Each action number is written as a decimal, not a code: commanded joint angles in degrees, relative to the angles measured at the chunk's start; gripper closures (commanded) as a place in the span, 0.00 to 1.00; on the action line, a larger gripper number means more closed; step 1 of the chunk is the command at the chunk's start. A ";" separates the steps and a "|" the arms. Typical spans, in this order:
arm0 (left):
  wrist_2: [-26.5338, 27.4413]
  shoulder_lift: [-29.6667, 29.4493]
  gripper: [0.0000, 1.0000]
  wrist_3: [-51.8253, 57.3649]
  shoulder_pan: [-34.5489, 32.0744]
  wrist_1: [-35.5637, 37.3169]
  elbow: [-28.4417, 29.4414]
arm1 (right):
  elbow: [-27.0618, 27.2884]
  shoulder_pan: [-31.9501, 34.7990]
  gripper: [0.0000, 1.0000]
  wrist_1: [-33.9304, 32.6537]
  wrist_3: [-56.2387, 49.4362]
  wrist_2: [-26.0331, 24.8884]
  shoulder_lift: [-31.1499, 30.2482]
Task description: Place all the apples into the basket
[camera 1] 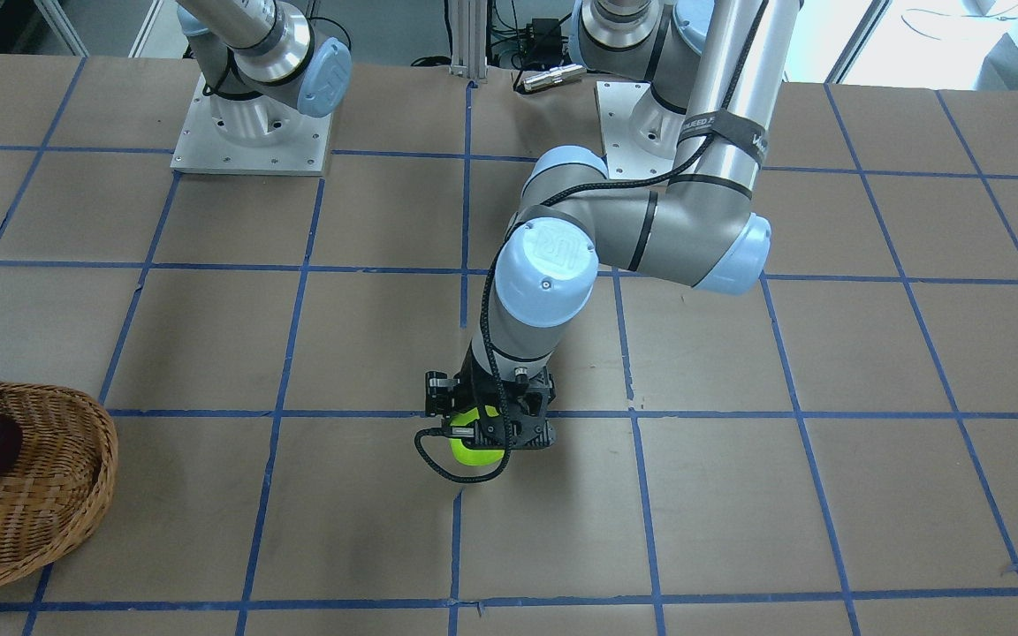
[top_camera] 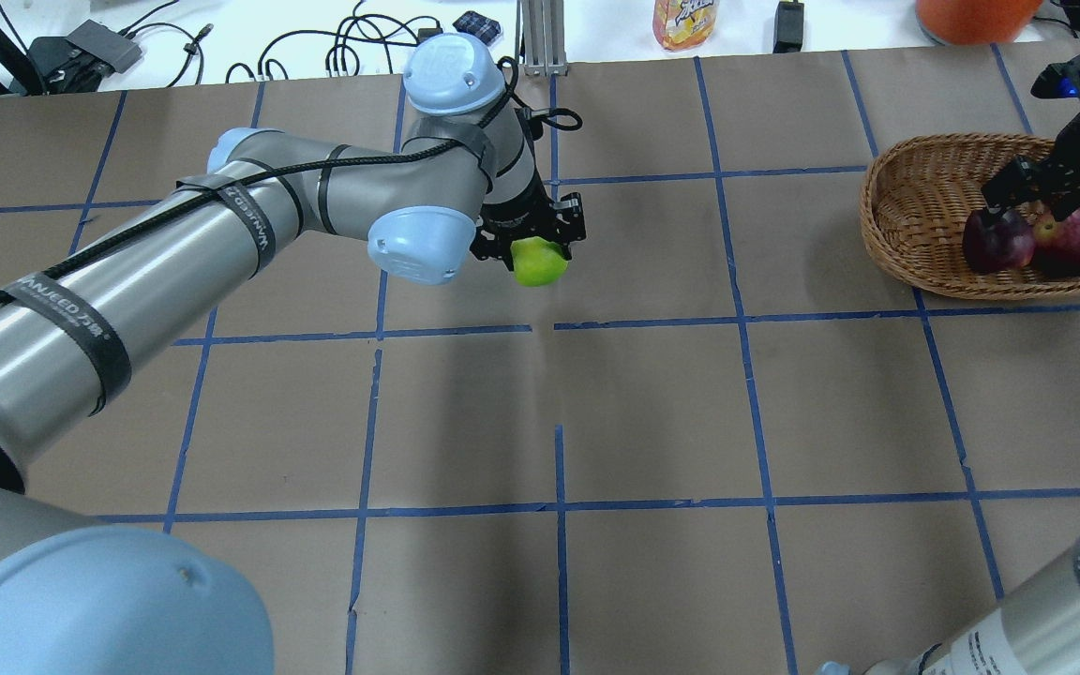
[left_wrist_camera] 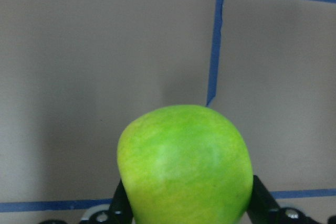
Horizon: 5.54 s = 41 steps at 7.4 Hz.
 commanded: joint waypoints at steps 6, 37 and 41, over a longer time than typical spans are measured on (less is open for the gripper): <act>5.40 7.56 0.00 14.14 9.56 -10.43 1.77 | 2.95 26.78 0.01 4.41 24.49 0.83 -5.88; 7.34 27.72 0.00 27.72 22.08 -38.78 3.90 | 1.12 -1.13 0.00 -4.05 3.98 -5.06 0.10; 7.25 28.24 0.00 27.80 22.08 -38.78 3.28 | 0.51 4.02 0.00 8.72 5.03 -3.31 -5.85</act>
